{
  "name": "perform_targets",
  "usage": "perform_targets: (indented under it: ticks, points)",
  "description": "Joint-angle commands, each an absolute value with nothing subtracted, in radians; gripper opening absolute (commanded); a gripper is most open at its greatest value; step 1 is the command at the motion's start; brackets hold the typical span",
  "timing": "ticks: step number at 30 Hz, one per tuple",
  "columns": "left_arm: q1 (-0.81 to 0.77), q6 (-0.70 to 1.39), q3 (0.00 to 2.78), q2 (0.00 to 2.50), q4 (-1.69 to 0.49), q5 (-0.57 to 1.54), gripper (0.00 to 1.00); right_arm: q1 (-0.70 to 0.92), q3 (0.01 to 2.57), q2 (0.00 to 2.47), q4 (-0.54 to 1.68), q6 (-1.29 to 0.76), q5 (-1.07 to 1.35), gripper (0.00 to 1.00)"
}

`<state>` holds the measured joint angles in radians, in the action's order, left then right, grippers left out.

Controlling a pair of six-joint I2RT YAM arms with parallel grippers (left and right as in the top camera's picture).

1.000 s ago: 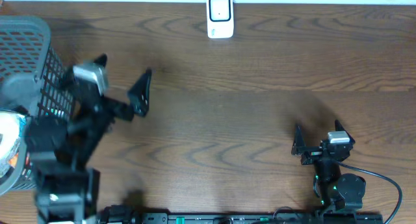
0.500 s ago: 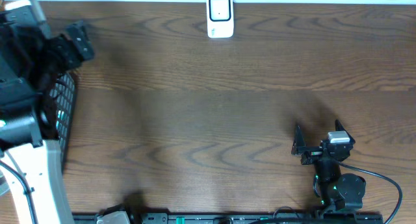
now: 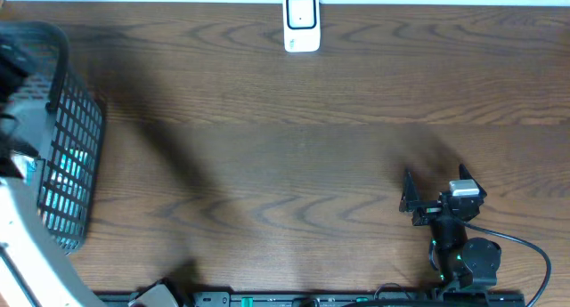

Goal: Scan the item barcode
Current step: 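Reach the left gripper into the grey basket toward the snack bag, then grasp the yellow-and-blue snack bag with the left gripper and lift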

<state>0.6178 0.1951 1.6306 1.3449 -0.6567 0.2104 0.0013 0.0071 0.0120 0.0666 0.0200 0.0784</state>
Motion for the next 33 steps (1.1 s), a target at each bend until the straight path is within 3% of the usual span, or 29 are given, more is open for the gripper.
perform_targets:
  ticks: [1,4,8,11,20,33]
  points:
    - [0.675,0.219,1.759,1.483,-0.732,0.195,0.98,0.008,0.006,0.007,0.071,0.035,0.084,0.99]
    - [0.682,0.219,1.757,1.572,-0.738,0.115,0.98,0.008,0.006,0.007,0.071,0.035,0.085,0.99]
    - [0.682,0.220,1.754,1.707,-0.867,-0.249,0.98,0.008,0.006,0.007,0.071,0.035,0.085,0.99]
    - [0.685,0.224,1.727,1.771,-0.894,-0.351,0.98,0.008,0.006,0.007,0.071,0.035,0.085,0.99]
    - [0.686,0.411,1.634,1.897,-0.874,-0.463,0.98,0.008,0.006,0.007,0.071,0.035,0.085,0.99]
    - [0.691,0.422,1.633,2.109,-0.686,-0.458,0.98,0.008,0.006,0.007,0.071,0.035,0.084,0.99]
